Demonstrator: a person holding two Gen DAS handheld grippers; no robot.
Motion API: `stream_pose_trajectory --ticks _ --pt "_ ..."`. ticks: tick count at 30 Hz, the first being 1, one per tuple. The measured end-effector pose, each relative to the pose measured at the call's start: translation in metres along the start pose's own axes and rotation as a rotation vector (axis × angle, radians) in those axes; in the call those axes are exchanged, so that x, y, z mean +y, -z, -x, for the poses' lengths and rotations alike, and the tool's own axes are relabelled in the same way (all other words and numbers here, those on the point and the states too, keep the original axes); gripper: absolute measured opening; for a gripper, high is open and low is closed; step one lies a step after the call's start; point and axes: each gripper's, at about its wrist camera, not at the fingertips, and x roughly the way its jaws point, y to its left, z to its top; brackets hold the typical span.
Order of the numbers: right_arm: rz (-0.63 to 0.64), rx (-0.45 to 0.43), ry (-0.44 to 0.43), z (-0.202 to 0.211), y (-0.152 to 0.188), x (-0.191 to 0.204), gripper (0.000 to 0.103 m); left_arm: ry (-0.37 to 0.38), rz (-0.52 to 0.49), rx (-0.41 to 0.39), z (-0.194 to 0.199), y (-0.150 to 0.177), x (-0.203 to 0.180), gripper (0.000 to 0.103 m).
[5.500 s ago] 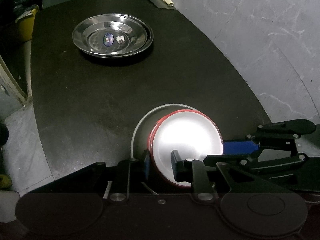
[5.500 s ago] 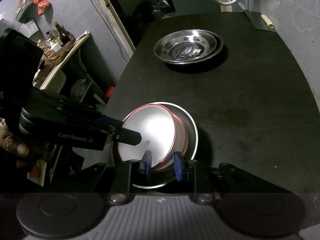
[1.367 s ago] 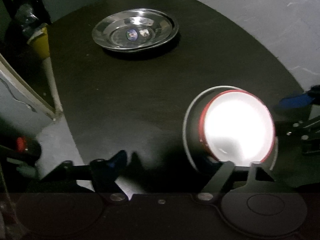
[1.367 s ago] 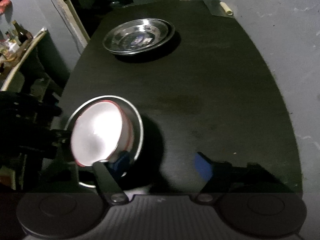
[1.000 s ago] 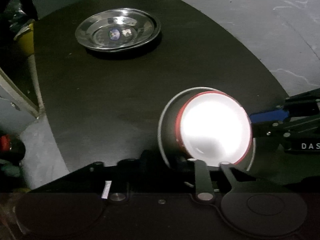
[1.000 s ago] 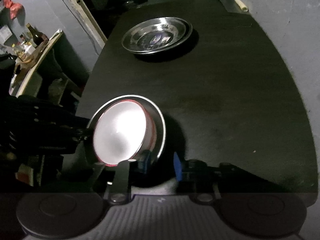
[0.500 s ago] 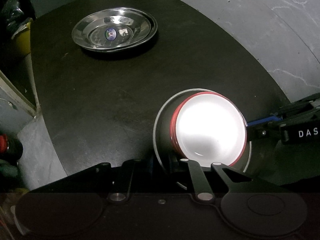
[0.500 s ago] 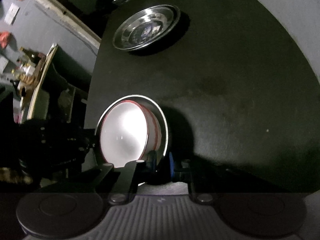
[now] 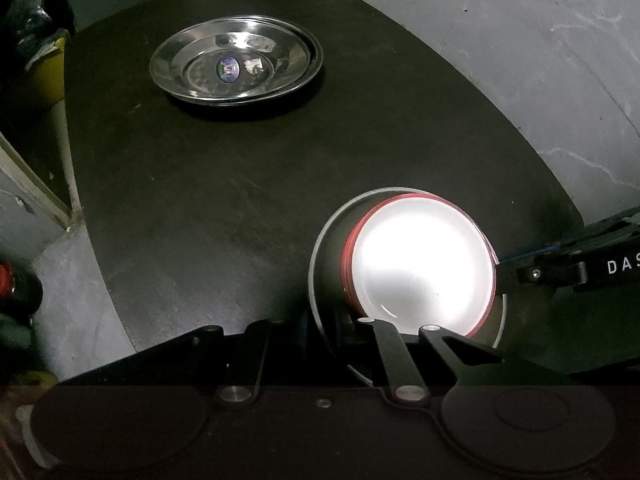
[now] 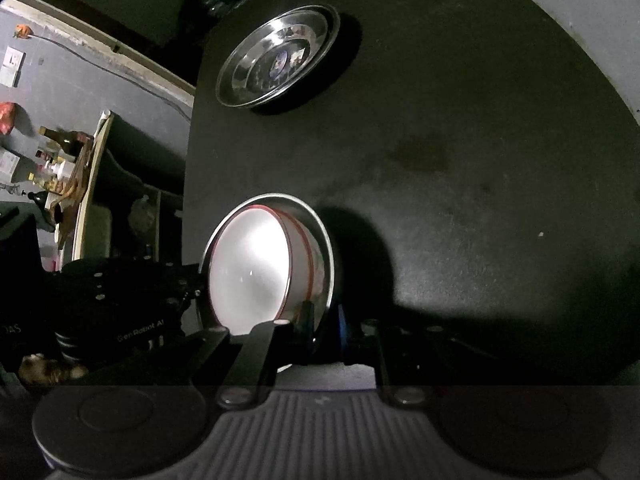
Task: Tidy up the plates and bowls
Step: 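Lift the steel bowl with nested white bowls over the steel plate stack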
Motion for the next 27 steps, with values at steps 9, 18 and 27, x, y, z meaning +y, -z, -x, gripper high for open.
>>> stream_pose_trajectory --ticks 9,18,27 --pt "-0.007 -0.027 -0.017 0.005 -0.003 0.002 0.013 -0.004 0.014 -0.036 0.006 -0.010 0.008 0.010" --pt "0.006 -0.059 -0.034 0.007 -0.018 0.006 0.013 -0.006 0.038 -0.085 0.009 -0.017 0.016 0.010" --pt "0.053 -0.091 -0.043 0.009 -0.047 0.013 0.014 -0.031 0.040 -0.154 0.013 -0.038 0.021 0.010"
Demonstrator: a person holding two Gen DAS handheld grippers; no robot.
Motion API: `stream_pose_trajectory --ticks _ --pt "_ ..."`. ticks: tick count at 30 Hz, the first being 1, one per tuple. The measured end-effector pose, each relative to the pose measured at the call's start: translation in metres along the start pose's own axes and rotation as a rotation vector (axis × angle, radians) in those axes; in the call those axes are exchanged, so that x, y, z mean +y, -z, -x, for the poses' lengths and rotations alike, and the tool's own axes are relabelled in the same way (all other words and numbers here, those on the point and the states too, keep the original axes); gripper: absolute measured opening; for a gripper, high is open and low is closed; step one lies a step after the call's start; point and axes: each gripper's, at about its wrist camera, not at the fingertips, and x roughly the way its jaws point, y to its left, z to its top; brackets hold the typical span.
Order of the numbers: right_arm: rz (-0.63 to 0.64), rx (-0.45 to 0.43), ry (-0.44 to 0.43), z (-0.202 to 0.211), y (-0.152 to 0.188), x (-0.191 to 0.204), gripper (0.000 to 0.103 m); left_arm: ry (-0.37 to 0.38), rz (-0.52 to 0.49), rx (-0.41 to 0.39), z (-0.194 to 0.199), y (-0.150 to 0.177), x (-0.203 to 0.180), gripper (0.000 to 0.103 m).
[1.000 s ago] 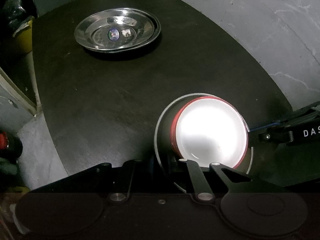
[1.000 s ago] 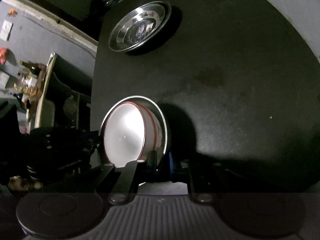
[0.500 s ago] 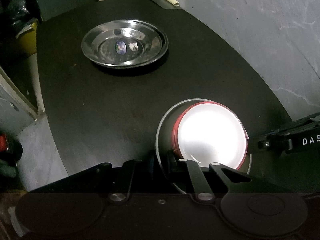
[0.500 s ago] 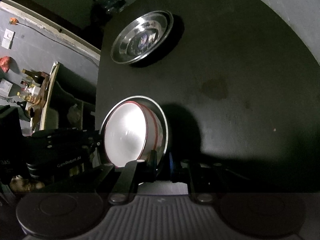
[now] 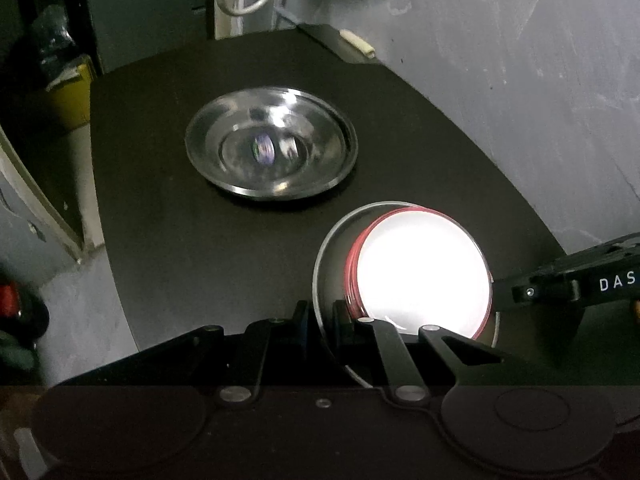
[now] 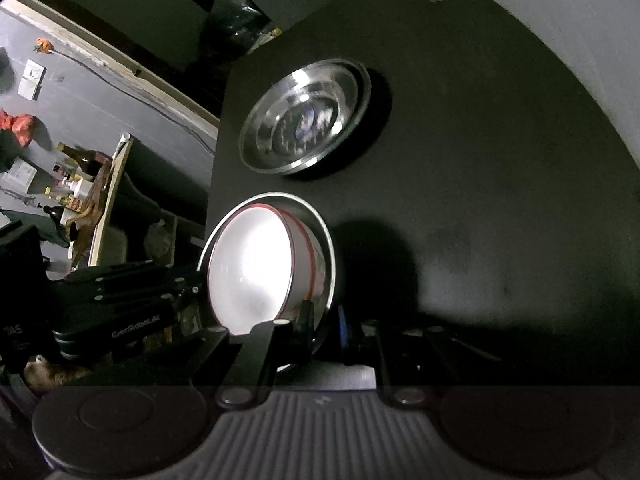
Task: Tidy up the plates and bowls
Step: 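Lift the steel bowl with nested white bowls over the steel plate stack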
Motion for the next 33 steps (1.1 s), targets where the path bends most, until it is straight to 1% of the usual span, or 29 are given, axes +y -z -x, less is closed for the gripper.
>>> stream_pose_trajectory --ticks 6,12,17,24,33 --pt "0.027 -0.025 -0.011 -0.003 -0.029 0.002 0.014 -0.015 0.001 -0.048 -0.001 -0.026 0.008 0.010" --pt "0.059 -0.038 -0.003 -0.008 -0.057 0.006 0.014 -0.029 -0.009 -0.073 -0.009 -0.049 0.016 0.010" --pt "0.066 -0.053 -0.016 -0.012 -0.077 0.005 0.014 -0.039 -0.003 -0.078 -0.014 -0.062 0.026 0.011" --pt "0.079 -0.052 -0.015 -0.026 -0.102 0.007 0.014 -0.053 0.013 -0.081 -0.023 -0.077 0.040 0.011" --pt "0.103 -0.049 -0.018 -0.041 -0.122 0.012 0.014 -0.074 0.027 -0.083 -0.034 -0.093 0.056 0.011"
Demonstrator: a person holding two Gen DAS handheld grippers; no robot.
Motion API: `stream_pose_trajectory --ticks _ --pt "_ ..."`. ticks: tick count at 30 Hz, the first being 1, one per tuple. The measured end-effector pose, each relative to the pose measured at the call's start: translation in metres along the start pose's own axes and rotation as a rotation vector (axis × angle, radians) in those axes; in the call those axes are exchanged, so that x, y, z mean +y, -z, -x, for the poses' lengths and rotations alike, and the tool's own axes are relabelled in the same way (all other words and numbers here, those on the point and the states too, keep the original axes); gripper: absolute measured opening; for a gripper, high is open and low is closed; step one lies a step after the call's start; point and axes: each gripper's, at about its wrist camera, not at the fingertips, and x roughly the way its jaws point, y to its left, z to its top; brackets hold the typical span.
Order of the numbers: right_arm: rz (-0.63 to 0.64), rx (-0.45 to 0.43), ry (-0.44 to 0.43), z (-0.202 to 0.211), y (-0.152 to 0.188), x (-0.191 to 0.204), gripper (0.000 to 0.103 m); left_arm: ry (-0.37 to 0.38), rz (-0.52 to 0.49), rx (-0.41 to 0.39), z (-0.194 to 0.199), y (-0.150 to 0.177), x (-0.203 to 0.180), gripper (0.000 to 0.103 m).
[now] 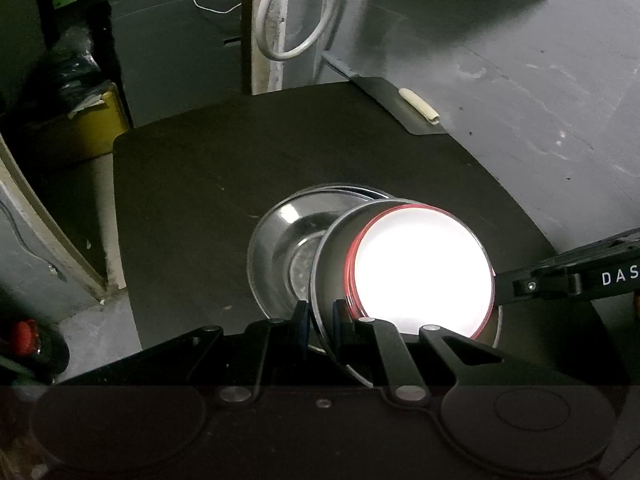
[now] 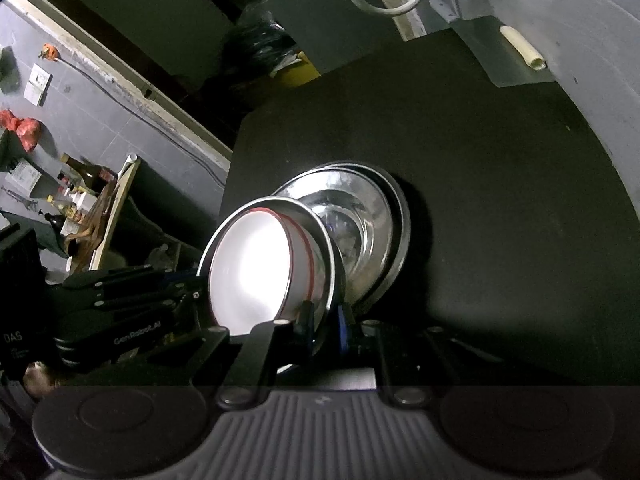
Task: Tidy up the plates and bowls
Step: 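Lift the steel bowl with nested white bowls over the steel plate stack, then lower the steel bowl onto the blue-labelled plate atop the stack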
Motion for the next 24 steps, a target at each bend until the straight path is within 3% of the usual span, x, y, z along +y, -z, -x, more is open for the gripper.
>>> stream_pose_trajectory --ticks 24 --pt "0.025 0.021 0.031 -0.044 -0.032 -0.003 0.014 -0.033 0.003 0.030 -0.048 -0.027 0.030 0.011"
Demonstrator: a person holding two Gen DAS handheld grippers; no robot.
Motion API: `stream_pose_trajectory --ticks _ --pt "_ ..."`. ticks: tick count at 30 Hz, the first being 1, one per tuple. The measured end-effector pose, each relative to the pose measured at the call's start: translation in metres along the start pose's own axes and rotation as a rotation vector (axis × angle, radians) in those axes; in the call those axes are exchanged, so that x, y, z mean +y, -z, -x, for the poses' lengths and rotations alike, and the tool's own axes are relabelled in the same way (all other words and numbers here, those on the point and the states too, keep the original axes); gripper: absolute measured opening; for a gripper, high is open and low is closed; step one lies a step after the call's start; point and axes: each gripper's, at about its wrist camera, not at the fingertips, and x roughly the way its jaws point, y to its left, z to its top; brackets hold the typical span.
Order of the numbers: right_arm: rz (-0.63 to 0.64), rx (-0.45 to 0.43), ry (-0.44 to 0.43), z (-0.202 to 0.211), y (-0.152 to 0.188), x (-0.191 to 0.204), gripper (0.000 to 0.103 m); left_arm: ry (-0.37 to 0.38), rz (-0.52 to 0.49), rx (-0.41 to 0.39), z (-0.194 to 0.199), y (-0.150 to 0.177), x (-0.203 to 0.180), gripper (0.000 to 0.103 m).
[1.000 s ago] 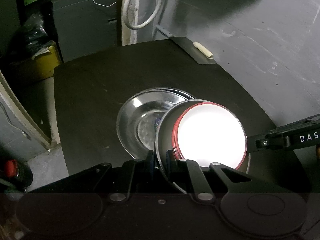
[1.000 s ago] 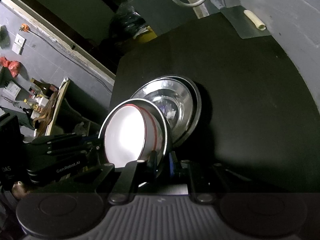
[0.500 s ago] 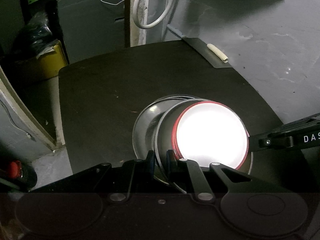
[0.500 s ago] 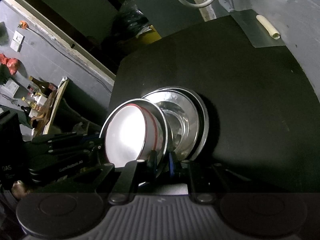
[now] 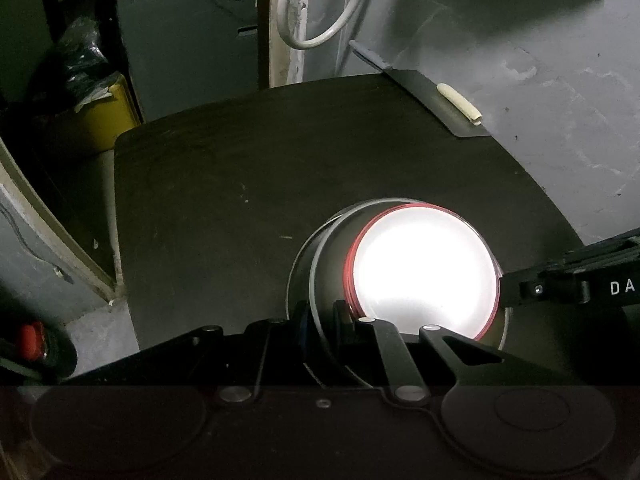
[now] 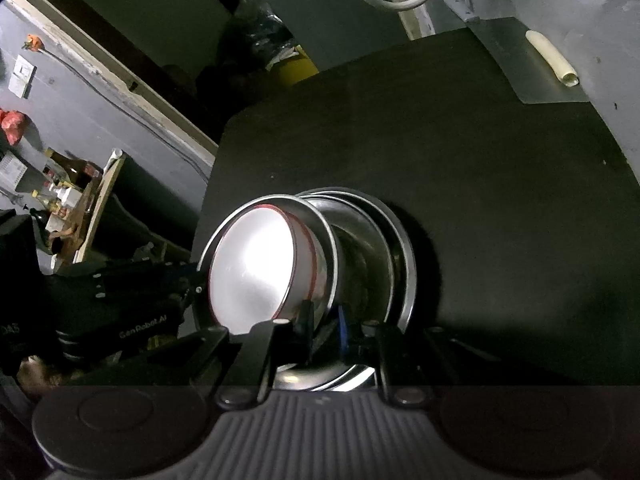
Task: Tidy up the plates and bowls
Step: 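Lower the steel bowl onto the blue-labelled plate atop the stack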
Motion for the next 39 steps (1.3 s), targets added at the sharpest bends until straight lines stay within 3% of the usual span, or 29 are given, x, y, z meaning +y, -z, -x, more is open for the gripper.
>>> stream_pose_trajectory --ticks 39 --pt "-0.035 -0.059 0.063 -0.001 -0.004 -0.003 0.017 -0.009 -0.013 0.014 -0.013 -0.013 -0.004 0.013"
